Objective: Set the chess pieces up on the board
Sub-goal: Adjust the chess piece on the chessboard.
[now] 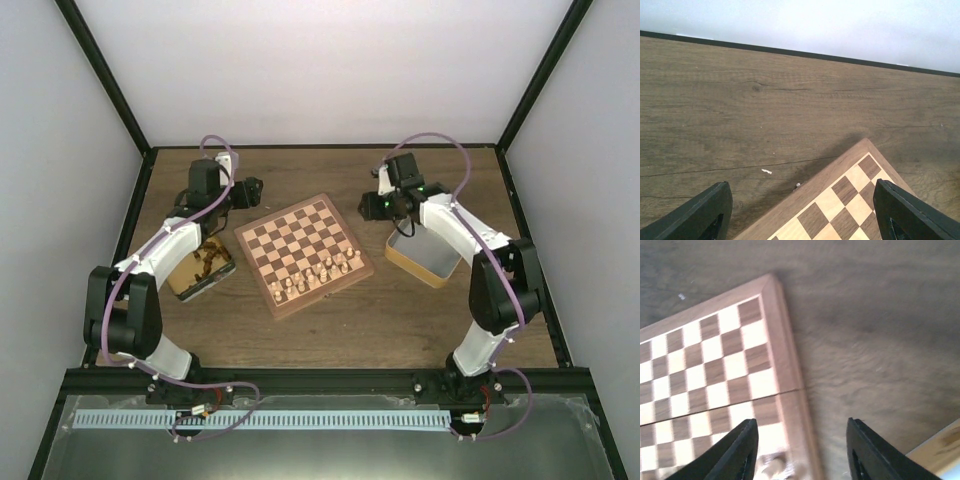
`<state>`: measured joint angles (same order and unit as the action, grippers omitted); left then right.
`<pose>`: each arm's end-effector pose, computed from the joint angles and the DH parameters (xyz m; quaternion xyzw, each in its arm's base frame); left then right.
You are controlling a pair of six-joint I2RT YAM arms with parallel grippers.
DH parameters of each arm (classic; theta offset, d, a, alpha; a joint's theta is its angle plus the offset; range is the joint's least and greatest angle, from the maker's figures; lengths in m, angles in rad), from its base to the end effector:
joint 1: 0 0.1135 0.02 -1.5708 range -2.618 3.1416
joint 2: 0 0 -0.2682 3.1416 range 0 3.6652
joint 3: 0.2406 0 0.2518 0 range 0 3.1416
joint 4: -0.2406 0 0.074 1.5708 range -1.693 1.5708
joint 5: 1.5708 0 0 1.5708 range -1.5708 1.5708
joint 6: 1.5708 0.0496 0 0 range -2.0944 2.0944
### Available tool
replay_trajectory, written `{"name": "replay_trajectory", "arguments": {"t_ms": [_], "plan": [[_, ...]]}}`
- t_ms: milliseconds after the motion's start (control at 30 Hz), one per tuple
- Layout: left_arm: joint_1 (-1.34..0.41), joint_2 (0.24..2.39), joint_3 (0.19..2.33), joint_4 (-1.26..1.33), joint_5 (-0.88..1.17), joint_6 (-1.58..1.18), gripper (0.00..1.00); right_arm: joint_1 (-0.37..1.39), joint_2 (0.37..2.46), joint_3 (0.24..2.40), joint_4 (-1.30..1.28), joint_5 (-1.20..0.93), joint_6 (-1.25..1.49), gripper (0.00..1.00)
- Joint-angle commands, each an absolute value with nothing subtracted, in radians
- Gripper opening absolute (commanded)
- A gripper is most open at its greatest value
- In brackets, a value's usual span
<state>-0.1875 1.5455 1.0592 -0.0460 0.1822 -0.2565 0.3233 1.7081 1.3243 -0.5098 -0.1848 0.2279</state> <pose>0.3552 -0.0765 0.2581 0.0153 0.8656 -0.1859 0.4647 0.3601 0.1303 0.2476 -0.0754 0.9367 0.1737 0.2946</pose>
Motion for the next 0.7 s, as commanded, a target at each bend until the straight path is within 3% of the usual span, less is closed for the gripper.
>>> {"name": "replay_trajectory", "arguments": {"t_ms": [0,267,667], "plan": [[-0.181,1.513,1.056,-0.033,0.200,-0.256,0.79,0.360,1.703,1.288,-0.585,-0.300,0.260,0.44],[-0.181,1.478,1.018,-0.027,0.199,-0.258,0.79,0.409,1.740,1.234,-0.622,-0.362,0.234,0.20],[-0.181,1.467,1.006,-0.024,0.196,-0.264,0.79,0.430,1.796,1.231,-0.655,-0.377,0.217,0.16]]}}
